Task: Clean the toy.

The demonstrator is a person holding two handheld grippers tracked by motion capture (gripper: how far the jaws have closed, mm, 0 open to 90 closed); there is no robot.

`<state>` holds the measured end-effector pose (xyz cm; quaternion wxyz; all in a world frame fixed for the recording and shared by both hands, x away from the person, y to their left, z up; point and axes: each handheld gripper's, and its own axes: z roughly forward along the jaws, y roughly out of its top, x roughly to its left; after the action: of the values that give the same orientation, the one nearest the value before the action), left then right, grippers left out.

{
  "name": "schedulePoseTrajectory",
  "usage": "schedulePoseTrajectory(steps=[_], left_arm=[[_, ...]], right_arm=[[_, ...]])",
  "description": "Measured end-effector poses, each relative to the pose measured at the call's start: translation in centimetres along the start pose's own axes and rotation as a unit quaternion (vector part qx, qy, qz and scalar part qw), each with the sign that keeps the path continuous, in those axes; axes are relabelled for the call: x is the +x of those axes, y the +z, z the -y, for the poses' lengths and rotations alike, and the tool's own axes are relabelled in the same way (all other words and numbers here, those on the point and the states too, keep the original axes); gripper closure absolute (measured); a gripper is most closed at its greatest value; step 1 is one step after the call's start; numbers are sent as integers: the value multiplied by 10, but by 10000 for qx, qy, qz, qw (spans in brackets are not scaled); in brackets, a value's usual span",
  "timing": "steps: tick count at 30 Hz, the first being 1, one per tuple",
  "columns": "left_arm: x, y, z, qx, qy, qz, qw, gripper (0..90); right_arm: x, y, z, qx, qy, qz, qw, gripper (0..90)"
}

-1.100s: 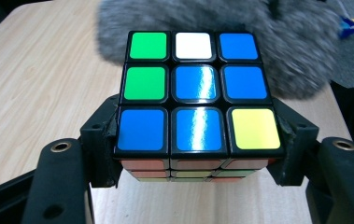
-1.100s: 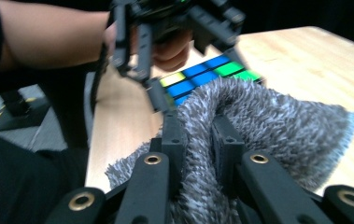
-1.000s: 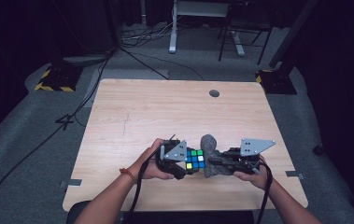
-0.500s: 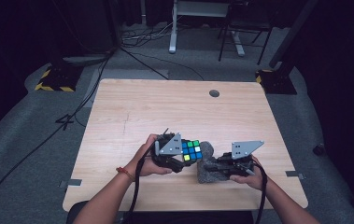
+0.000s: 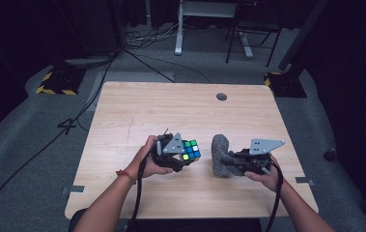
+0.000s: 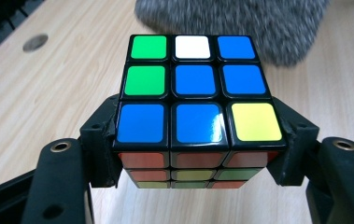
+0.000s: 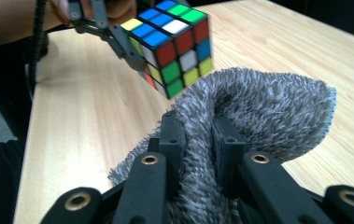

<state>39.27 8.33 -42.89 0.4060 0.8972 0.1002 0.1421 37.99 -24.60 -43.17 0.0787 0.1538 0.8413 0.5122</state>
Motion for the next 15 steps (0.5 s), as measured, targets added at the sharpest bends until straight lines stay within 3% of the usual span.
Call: schedulePoseTrajectory(steps=[3,6,11,15], left_arm=[[6,0,9,122,-132,24,9998,335],[10,0,17,231,-253,41,9994,335],[12,0,23,295,-388,114,9987,335],[11,0,35,524,-440,183,9975,335]], right_arm=[[-4,2,3,244,-73,237,9994,773],[-11,3,8,349,94,239,9991,768],[-16,9,14,673,123,306,9972,765],[-24,11,21,705,327,307,9965,761]])
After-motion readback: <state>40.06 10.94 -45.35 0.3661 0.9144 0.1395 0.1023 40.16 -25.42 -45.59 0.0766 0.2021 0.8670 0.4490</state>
